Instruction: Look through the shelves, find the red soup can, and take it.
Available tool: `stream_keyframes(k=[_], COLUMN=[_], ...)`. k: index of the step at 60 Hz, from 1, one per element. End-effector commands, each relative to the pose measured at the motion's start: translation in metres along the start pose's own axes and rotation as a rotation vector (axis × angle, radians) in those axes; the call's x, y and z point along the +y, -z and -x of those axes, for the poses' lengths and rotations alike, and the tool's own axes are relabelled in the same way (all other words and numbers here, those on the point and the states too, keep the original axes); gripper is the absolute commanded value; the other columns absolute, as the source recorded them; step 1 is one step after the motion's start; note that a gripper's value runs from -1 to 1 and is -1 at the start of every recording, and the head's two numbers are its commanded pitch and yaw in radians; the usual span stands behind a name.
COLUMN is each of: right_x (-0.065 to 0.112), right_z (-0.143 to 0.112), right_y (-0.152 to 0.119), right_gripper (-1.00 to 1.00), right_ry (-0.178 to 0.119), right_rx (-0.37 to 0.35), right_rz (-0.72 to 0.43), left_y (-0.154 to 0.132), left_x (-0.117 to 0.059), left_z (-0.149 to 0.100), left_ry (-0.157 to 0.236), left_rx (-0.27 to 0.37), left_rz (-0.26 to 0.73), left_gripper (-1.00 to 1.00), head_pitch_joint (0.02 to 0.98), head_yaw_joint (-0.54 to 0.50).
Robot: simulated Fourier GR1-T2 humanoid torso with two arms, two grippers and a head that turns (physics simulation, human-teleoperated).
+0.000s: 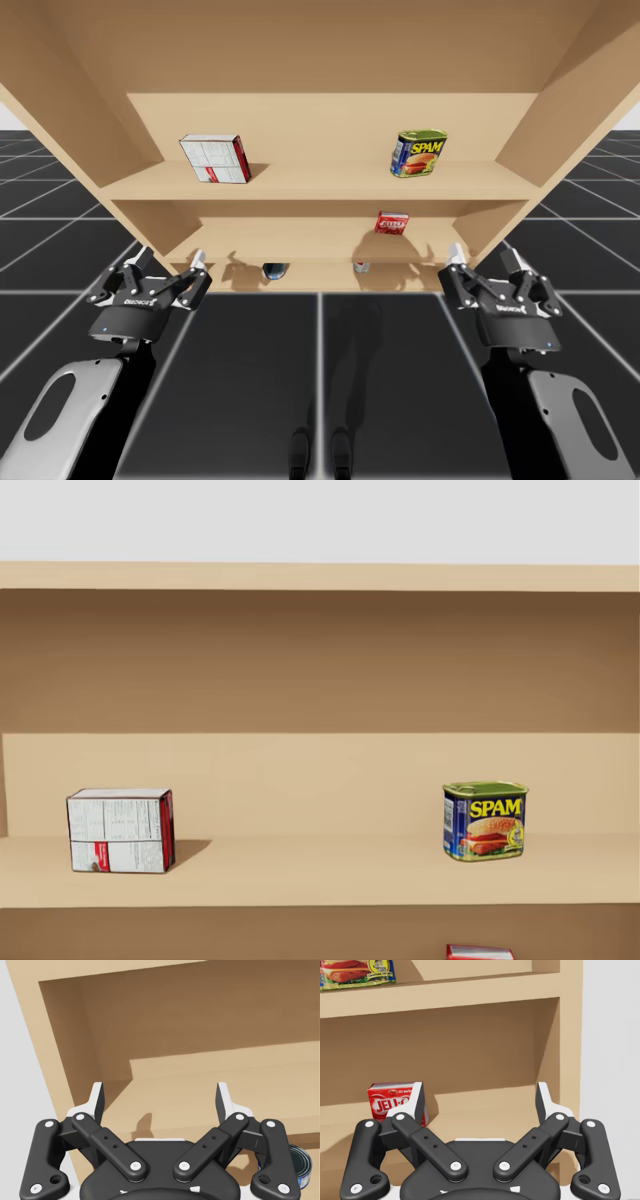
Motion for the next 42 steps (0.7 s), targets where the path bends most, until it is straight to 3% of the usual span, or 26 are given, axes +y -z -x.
stream_keyframes(k=[1,5,7,12,42], right_x=[0.0018,0.003,0.0028,0.0023,0.0035], right_z=[-0.0034,-0.0055,-0.0051,-0.0055,-0.0032], right_y=[-0.0043,-0.0049,-0.0042,-0.004,-0.003], right_gripper=[-1.0,-1.0,-1.0,-1.0,-1.0], right_ry=[0.048,0.081,0.084,0.084,0.067], right_rx=[0.007,-0.005,0.002,0.007,0.029], right_rz=[-0.018,-0.069,-0.086,-0.086,-0.088], left_y=[-0.0003,-0.0004,-0.0005,-0.0007,-0.0004], left_x=[-0.0003,-0.0003,-0.0003,-0.0005,-0.0017], left_z=[-0.0003,-0.0004,-0.0005,-0.0006,-0.0012], left_ry=[0.002,0.0,-0.001,-0.002,0.015], left_rx=[-0.001,-0.002,-0.002,-0.003,-0.009], left_rz=[-0.001,-0.001,0.0,0.001,-0.008], left_gripper=[-1.0,-1.0,-1.0,-1.0,-1.0], head_pitch_joint=[0.096,0.105,0.115,0.142,0.504], head_yaw_joint=[-0.02,-0.02,-0.02,-0.02,-0.06])
